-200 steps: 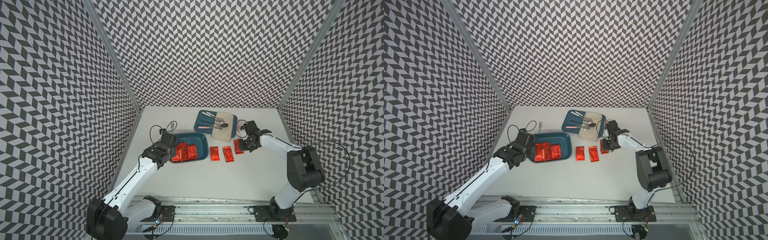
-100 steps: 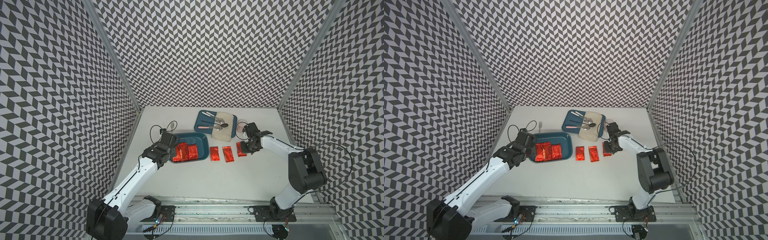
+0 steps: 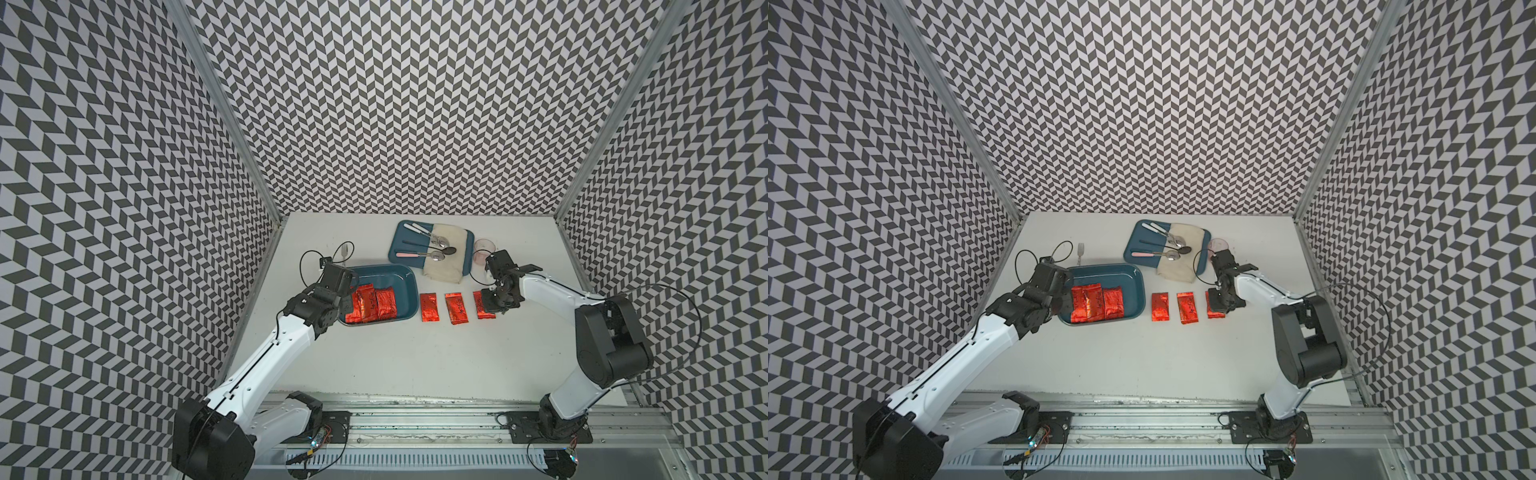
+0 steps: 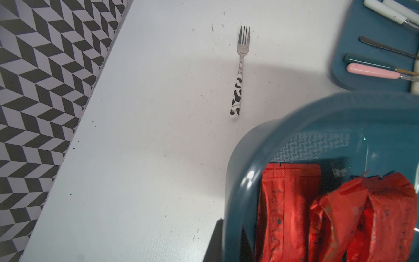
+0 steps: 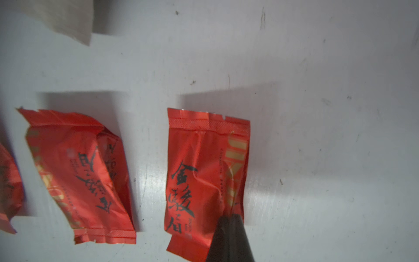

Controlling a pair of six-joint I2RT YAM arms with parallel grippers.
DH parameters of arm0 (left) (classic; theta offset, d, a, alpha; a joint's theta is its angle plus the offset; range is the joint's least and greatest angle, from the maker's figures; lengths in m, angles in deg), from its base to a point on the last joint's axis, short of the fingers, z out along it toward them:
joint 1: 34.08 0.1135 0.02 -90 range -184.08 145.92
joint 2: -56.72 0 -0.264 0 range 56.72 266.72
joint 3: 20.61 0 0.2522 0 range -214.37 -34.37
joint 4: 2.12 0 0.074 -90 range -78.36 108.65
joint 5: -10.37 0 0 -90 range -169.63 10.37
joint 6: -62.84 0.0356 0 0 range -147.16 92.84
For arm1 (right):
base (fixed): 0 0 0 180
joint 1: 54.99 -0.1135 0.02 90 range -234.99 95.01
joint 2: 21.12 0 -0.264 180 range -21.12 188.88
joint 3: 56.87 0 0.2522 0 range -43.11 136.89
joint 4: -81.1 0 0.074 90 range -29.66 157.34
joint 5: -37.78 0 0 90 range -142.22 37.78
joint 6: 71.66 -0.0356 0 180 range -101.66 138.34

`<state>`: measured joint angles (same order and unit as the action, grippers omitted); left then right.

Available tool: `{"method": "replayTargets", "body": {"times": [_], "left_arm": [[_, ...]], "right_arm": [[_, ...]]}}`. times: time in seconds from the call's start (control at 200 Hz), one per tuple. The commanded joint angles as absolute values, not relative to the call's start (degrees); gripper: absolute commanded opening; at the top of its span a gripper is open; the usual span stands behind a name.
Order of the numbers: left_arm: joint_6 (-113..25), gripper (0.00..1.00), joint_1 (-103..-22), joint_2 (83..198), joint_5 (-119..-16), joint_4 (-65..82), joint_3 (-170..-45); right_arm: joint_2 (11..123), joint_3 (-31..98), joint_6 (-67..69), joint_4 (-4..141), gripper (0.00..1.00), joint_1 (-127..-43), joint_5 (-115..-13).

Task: Take the tea bags out of the storage box
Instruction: Place the tea bag at the center of the board.

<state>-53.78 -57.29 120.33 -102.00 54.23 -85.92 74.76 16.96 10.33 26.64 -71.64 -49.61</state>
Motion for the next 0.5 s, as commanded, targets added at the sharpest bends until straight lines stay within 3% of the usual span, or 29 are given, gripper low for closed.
{"method": "replayTargets", "body": {"times": [0.0, 0.491], "left_arm": [[-53.7, 0.0, -56.9, 118.8, -101.6, 52.1, -86.0], [-53.6, 0.0, -56.9, 119.1, -101.6, 52.1, -86.0]], "right_arm": [[74.7, 16.4, 9.7, 26.9, 0.02, -72.0, -48.4], [75.0, 16.4, 9.4, 27.6, 0.13, -72.0, -47.5]]}}
